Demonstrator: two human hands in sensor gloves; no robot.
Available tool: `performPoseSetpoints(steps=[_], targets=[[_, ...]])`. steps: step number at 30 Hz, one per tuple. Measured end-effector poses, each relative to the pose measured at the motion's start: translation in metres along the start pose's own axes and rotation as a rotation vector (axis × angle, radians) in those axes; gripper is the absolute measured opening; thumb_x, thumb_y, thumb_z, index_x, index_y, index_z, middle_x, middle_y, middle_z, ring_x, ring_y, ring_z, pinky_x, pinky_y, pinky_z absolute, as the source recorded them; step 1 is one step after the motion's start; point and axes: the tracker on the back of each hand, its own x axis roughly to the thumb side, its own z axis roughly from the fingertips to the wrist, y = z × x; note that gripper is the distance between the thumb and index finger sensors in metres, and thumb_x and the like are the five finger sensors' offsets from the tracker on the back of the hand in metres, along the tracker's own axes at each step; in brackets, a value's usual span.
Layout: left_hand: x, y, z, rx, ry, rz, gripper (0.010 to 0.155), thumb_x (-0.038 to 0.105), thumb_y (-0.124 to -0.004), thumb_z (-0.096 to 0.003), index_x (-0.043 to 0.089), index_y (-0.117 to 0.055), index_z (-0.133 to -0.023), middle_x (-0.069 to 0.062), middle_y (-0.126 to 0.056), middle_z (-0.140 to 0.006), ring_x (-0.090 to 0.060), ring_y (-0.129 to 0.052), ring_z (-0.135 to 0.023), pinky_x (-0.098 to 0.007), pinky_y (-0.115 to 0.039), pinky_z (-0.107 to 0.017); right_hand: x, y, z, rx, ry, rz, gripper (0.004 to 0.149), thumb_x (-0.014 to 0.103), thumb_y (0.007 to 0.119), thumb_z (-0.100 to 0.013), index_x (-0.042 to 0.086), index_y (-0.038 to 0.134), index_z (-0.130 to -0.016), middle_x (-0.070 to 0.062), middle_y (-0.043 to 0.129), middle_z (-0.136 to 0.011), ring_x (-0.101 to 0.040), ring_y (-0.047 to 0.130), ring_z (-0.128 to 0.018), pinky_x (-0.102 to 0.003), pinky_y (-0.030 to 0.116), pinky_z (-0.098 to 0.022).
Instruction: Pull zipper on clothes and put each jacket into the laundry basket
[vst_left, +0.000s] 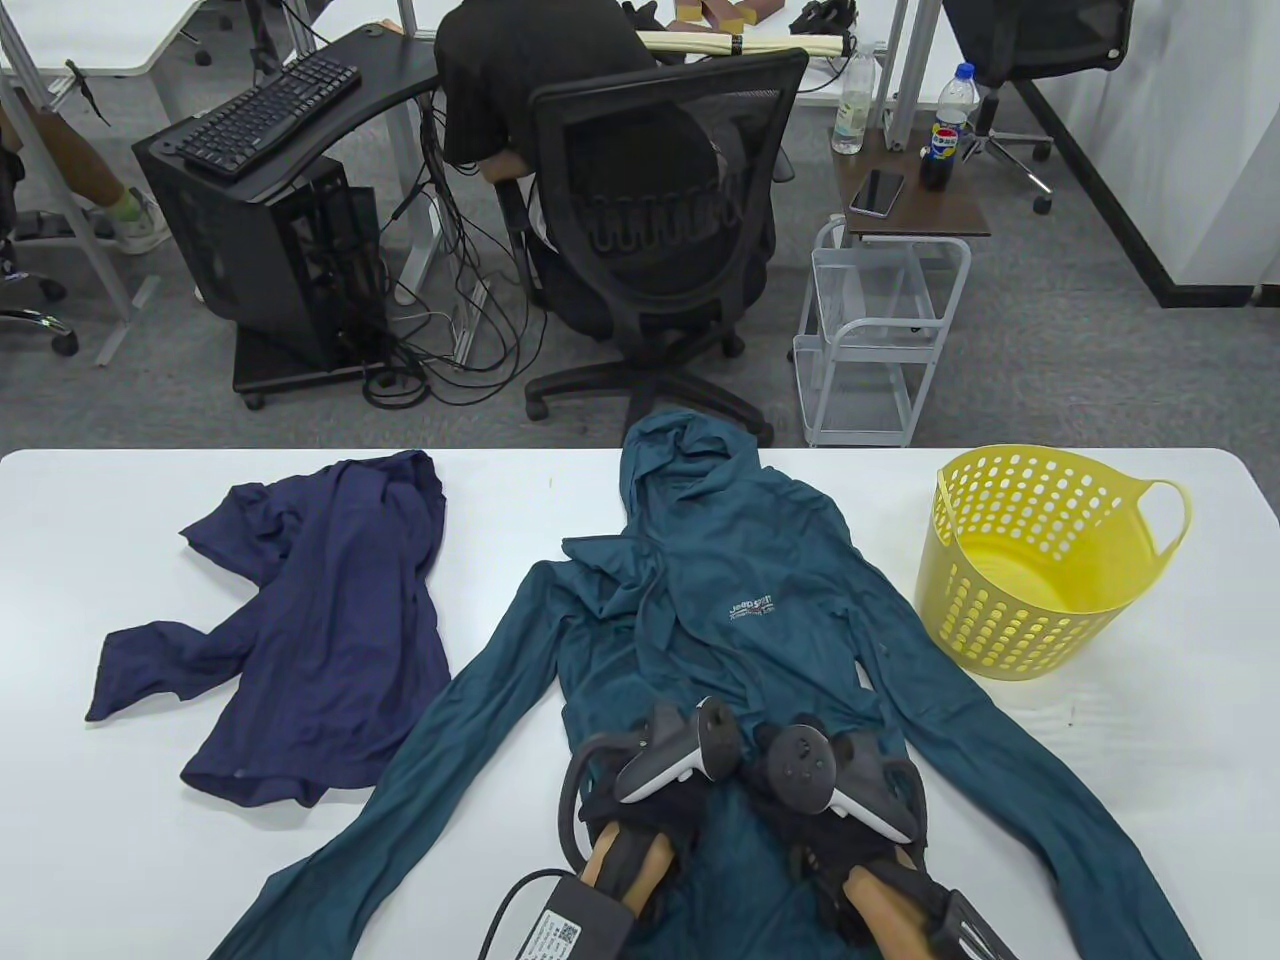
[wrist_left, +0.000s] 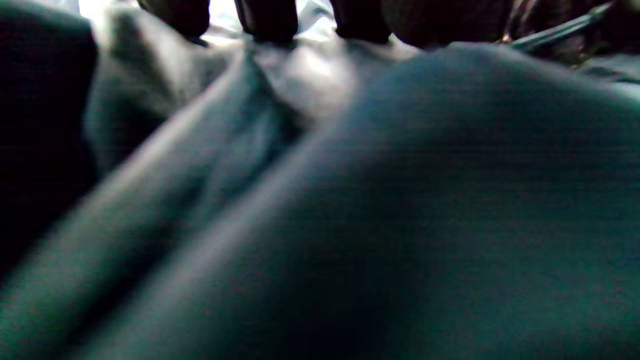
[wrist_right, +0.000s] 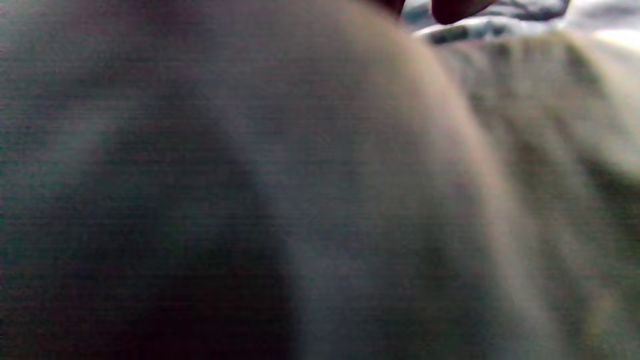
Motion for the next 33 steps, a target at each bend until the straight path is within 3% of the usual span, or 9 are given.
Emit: performPoseSetpoints(steps=[11,19,26,33], targets=[[-0.042,-0.002,-0.009,0.026,0.064,0.040,0.053,0.038,-0.068,-0.0443,0.065,-0.058,-0.088,0.021,-0.044,-0.116,-0.029,-0.046,-0.109,-0.060,-0.049,-0.073,0.050,-0.005,0.026,-0.040,-0.172,0.137,0.043,0.042,0.079,-0.048,0.034,0.085,-0.090,0.001,0.066,-0.116,-0.041,0.045,-0.109,-0.065,0.042,-0.074],[-0.056,-0.006,-0.012,0.095,0.120,0.026,0.053,0.039,-0.067,-0.0443,0.066,-0.055,-0.089,0.022,-0.044,-0.116,-0.027,-0.046,-0.109,-0.058,-0.048,-0.074,0.069,0.004,0.035,0.122,-0.329,0.090,0.043,0.044,0.077,-0.049,0.032,0.084,-0.090,0.000,0.072,-0.113,-0.041,0.054,-0.107,-0.065,0.048,-0.073],[-0.049,-0.002,-0.005,0.142,0.102,-0.024,0.054,0.041,-0.067,-0.0428,0.060,-0.057,-0.092,0.016,-0.051,-0.117,-0.029,-0.053,-0.108,-0.059,-0.051,-0.073,0.052,0.012,0.023,0.218,-0.241,0.024,0.042,0.046,0.076,-0.050,0.037,0.082,-0.091,0.005,0.062,-0.116,-0.044,0.062,-0.104,-0.064,0.055,-0.071],[-0.034,0.015,0.024,0.280,0.044,-0.012,0.052,0.041,-0.067,-0.0420,0.053,-0.068,-0.092,0.012,-0.076,-0.106,-0.029,-0.063,-0.104,-0.059,-0.055,-0.071,0.016,0.009,0.000,0.168,-0.076,-0.095,0.042,0.047,0.076,-0.049,0.037,0.081,-0.090,0.011,0.062,-0.116,-0.036,0.055,-0.108,-0.062,0.050,-0.073]])
